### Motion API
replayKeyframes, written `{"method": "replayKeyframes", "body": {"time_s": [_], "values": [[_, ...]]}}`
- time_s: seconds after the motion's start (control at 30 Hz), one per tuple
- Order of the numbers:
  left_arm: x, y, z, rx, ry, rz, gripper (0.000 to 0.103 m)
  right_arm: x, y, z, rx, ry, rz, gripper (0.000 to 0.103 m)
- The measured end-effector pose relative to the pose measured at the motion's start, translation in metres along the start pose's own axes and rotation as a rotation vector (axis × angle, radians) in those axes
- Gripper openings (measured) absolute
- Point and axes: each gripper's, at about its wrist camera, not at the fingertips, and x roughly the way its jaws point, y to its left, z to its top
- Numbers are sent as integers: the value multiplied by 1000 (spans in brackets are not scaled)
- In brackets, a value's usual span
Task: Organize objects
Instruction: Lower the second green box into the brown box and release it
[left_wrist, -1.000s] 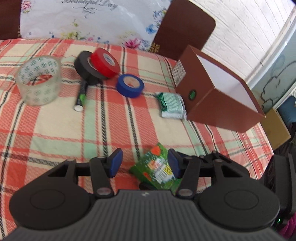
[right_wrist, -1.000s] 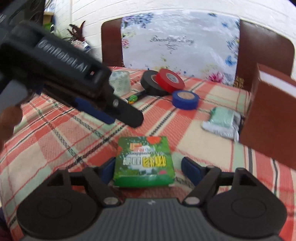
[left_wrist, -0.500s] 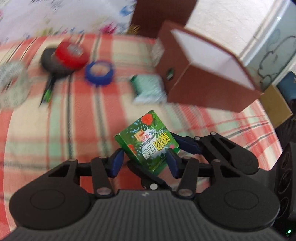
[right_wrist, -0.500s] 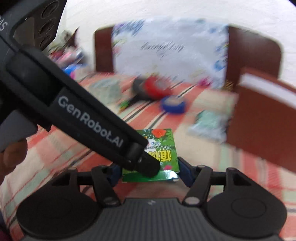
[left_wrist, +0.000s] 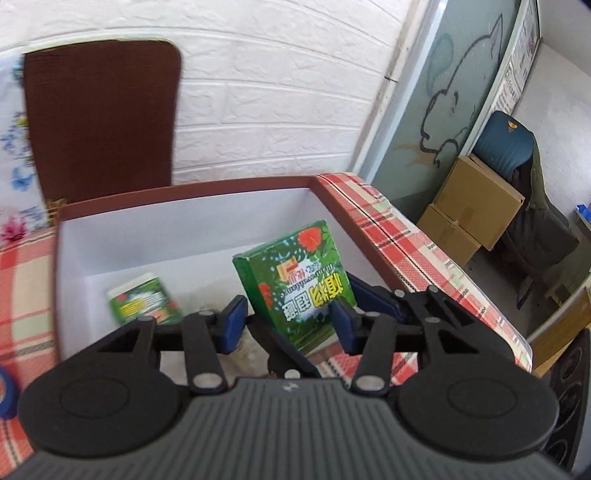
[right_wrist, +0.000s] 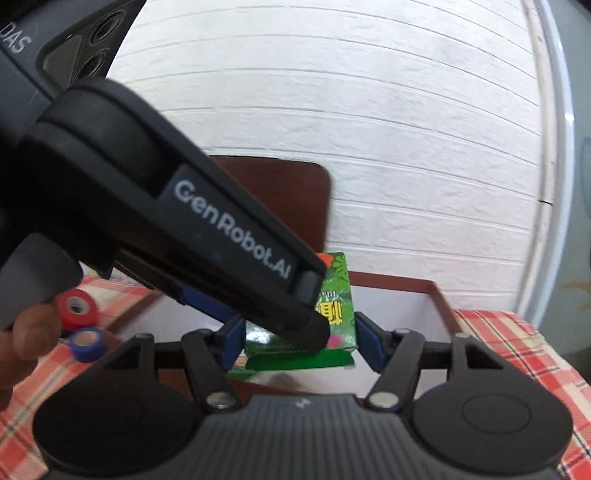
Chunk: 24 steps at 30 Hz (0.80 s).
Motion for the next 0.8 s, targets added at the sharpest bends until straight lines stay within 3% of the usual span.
{"method": "replayKeyframes", "body": {"time_s": [0.27,0.37,0.4,0.5,0.8], "values": [[40,-22,8,62,40,48,52,33,-39,-15,41,37,-52,63],[45,-23,8,69,32,116,52,43,-45,-19,80,36,-54,68],[45,-23,6,76,28,147,52,43,-43,-20,75,21,-76,73],[44,-22,5,84,25,197,52,42,-42,-22,83,8,-69,74],[14,-26,3,72,-9,231,54,30,-35,-14,106,-19,-52,77]]}}
